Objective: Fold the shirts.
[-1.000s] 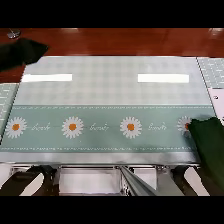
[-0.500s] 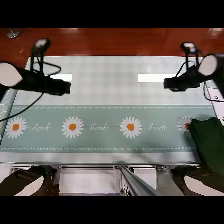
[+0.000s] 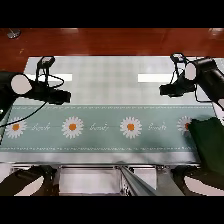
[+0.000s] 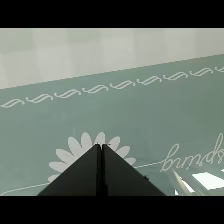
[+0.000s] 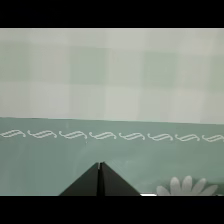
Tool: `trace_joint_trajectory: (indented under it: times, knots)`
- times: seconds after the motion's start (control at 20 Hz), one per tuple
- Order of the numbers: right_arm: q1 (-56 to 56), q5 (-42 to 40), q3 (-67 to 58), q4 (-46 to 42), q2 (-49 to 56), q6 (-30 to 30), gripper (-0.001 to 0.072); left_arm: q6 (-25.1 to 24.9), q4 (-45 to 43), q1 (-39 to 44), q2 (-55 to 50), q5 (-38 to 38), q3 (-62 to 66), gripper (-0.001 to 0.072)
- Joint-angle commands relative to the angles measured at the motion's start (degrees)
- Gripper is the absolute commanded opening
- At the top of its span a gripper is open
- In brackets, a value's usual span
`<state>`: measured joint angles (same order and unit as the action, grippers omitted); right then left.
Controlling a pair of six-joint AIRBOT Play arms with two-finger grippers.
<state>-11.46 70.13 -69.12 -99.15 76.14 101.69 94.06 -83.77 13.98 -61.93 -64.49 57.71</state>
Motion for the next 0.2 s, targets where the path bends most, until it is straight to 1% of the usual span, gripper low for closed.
trace_joint_trajectory:
  times: [0.0, 0.15]
  knots:
    - [-0.1, 0.1, 0.0, -0.3, 0.1, 0.2, 0.0019, 0.2, -0.3, 0.0, 0.0, -0.1, -0.2, 0.0026]
    - [-0.1, 0.1, 0.0, -0.3, 0.1, 0.2, 0.0019, 0.2, -0.3, 0.0, 0.0, -0.1, -0.2, 0.0026]
